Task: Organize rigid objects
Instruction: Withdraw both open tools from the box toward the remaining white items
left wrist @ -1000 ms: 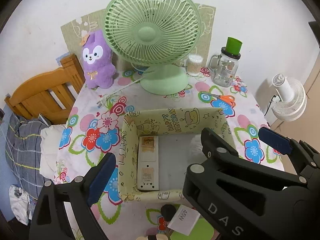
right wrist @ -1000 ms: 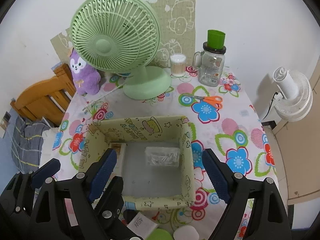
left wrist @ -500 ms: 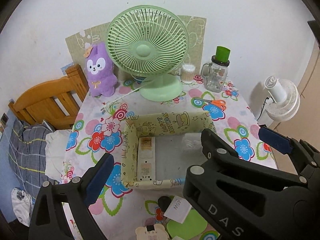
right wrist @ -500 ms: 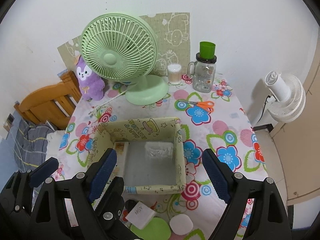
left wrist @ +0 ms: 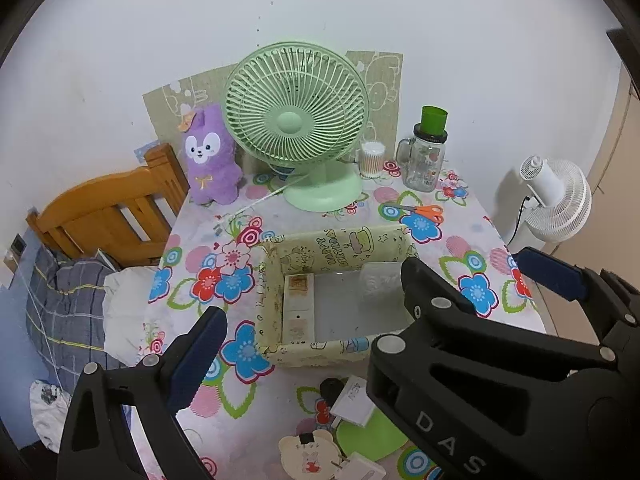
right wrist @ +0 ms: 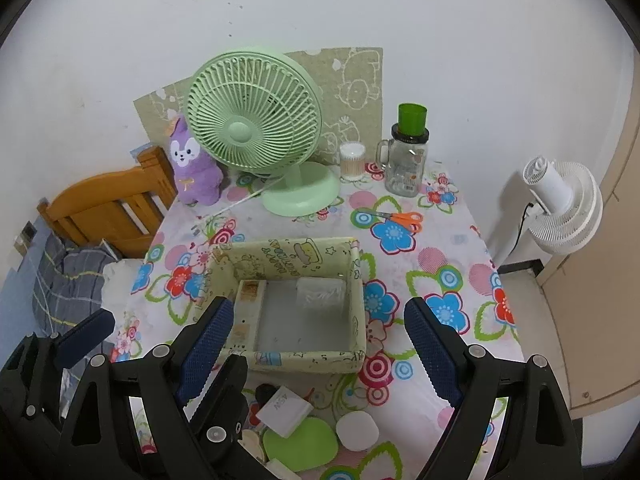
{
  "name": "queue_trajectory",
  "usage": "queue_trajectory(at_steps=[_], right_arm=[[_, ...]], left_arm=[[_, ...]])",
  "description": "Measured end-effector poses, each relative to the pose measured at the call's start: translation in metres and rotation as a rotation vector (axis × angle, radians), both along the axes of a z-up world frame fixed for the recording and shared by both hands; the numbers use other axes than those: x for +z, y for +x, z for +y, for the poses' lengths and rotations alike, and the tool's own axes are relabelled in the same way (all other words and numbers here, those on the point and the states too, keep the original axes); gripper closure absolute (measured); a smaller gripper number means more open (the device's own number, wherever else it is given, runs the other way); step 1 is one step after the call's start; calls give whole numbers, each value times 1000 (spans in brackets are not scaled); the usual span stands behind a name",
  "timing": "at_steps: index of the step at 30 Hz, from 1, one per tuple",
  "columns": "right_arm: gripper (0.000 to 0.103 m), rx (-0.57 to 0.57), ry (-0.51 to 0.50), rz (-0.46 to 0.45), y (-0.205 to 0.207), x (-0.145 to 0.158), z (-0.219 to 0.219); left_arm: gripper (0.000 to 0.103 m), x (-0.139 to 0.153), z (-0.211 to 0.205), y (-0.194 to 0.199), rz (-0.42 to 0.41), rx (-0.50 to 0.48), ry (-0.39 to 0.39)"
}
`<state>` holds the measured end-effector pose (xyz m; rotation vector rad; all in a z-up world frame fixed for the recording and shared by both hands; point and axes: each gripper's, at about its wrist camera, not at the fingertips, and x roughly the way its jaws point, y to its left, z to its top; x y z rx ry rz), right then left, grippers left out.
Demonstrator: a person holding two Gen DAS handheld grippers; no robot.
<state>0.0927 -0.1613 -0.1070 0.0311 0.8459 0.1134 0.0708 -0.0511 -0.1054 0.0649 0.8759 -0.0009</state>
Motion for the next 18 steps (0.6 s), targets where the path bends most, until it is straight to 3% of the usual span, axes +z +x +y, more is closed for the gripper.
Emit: queue_trajectory(at_steps=[18], right_arm=[[14, 31, -37, -11, -25, -2, -10]], left_arm=[[3, -2, -17, -26, -5, -33, 24]])
